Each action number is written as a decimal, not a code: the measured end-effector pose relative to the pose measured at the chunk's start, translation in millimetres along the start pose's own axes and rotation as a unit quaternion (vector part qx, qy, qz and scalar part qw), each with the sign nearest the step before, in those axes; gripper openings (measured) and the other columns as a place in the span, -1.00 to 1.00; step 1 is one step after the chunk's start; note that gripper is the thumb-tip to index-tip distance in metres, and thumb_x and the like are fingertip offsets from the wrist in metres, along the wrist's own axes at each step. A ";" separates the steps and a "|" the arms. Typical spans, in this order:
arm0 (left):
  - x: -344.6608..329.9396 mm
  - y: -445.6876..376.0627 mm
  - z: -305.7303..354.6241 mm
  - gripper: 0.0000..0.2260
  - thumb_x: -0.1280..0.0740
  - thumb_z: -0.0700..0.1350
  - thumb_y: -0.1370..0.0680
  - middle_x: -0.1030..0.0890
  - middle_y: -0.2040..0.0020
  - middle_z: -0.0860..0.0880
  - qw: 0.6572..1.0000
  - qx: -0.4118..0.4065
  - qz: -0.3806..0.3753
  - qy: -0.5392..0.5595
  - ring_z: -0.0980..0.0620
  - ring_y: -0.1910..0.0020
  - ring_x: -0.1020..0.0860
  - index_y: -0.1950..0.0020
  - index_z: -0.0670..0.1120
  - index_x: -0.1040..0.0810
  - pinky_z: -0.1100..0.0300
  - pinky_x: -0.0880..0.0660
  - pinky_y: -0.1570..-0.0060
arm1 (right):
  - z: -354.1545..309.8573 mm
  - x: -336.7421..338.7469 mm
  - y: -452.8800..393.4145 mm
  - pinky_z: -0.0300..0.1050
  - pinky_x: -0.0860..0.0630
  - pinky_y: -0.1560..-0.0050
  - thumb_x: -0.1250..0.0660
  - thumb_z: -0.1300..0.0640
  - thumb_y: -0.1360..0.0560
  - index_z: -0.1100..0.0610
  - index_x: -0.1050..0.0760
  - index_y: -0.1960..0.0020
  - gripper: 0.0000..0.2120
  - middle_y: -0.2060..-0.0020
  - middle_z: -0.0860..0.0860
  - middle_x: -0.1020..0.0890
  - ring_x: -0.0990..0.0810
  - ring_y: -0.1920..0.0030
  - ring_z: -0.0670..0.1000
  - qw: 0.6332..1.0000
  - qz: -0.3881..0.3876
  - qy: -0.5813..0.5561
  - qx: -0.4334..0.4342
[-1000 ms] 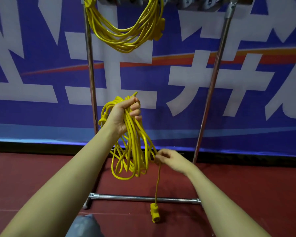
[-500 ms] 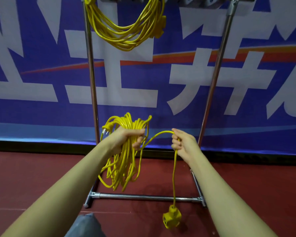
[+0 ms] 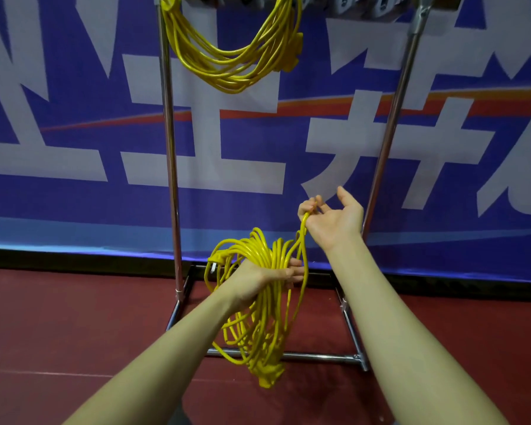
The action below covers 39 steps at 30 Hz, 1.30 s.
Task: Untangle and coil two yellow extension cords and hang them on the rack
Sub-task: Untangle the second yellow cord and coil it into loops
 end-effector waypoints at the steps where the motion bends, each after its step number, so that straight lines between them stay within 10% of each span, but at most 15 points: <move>1: -2.0 -0.6 2.1 -0.86 -0.30 -0.41 -0.49 -0.68 0.13 -0.15 1.000 -0.007 0.004 -0.007 -0.06 0.10 -0.66 0.02 -0.26 -0.59 0.11 -0.59 -0.02 | -0.6 -1.4 0.0 -0.18 -0.31 0.30 -0.24 0.02 -0.53 0.24 -0.34 0.01 -0.73 0.19 0.13 -0.34 -0.30 0.30 0.01 1.000 -0.004 -0.007 -0.001; 10: -15.2 -7.5 21.4 -0.87 -0.25 -0.39 -0.51 -0.68 0.20 -0.14 0.998 0.015 -0.016 0.058 -0.06 0.21 -0.68 0.05 -0.25 -0.56 0.10 -0.61 0.18 | -18.5 -4.7 0.7 -0.06 -0.54 0.09 -0.15 0.07 -0.62 0.22 -0.32 -0.12 -0.78 0.06 0.27 -0.49 -0.54 0.10 0.14 0.992 -0.044 0.114 0.033; 15: -10.5 -17.8 32.9 -0.85 -0.20 -0.36 -0.55 -0.69 0.20 -0.09 0.986 0.012 0.049 0.159 0.00 0.24 -0.68 0.03 -0.21 -0.54 0.11 -0.61 0.27 | -28.5 47.5 0.0 -0.28 -0.38 0.45 -0.21 0.22 -0.58 0.19 -0.42 0.13 -0.88 0.30 0.14 -0.54 -0.51 0.49 -0.10 0.843 -0.014 0.523 0.128; 20: -4.5 -24.3 51.1 -0.85 -0.17 -0.33 -0.58 -0.68 0.19 -0.08 0.971 0.002 0.097 0.220 0.04 0.27 -0.68 0.02 -0.18 -0.51 0.19 -0.59 0.40 | 10.0 57.3 15.9 -0.15 -0.52 0.06 -0.32 0.22 -0.51 0.13 -0.57 0.06 -0.94 0.17 0.03 -0.65 -0.62 0.17 -0.02 0.752 -0.188 0.631 0.015; 24: 4.4 -24.5 66.8 -0.85 -0.17 -0.32 -0.59 -0.70 0.21 -0.06 0.972 -0.022 0.098 0.212 0.04 0.24 -0.68 -0.01 -0.18 -0.51 0.17 -0.61 0.30 | 11.2 34.7 21.0 -0.11 -0.58 0.19 -0.34 0.28 -0.50 0.18 -0.54 0.11 -0.96 0.27 0.01 -0.61 -0.61 0.28 -0.06 0.711 -0.191 0.670 0.090; 30: 20.3 -16.1 75.1 -0.86 -0.17 -0.28 -0.59 -0.67 0.30 -0.08 0.987 -0.014 0.085 0.139 0.05 0.37 -0.64 0.02 -0.21 -0.53 0.19 -0.60 0.33 | -12.9 30.5 21.3 -0.21 -0.55 0.47 -0.22 0.30 -0.57 0.26 -0.49 0.14 -0.86 0.40 0.14 -0.52 -0.53 0.55 -0.05 0.772 -0.082 0.613 0.149; 35: 28.0 -7.3 65.5 -0.85 -0.17 -0.24 -0.59 -0.50 0.45 -0.03 0.997 0.012 0.044 0.064 0.10 0.56 -0.43 0.10 -0.22 -0.49 0.26 -0.46 0.48 | -26.5 23.9 22.7 -0.24 -0.40 0.56 -0.21 0.25 -0.59 0.21 -0.51 0.20 -0.79 0.45 0.09 -0.49 -0.44 0.63 -0.06 0.754 -0.043 0.623 0.202; 39: 33.2 -1.2 46.2 -0.88 -0.21 -0.26 -0.58 -0.65 0.31 -0.10 0.998 0.051 0.030 0.017 0.04 0.39 -0.61 0.07 -0.23 -0.53 0.22 -0.57 0.36 | -23.9 13.0 20.4 -0.28 -0.42 0.59 -0.11 0.26 -0.63 0.26 -0.40 0.16 -0.78 0.44 0.14 -0.52 -0.53 0.60 -0.02 0.881 -0.014 0.455 0.132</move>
Point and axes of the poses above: each hand's wrist, its own y-axis away from the middle knuckle, its own x-axis out of the back of the hand, z = x × y, the point moved 7 cm from there along -y, towards the middle knuckle
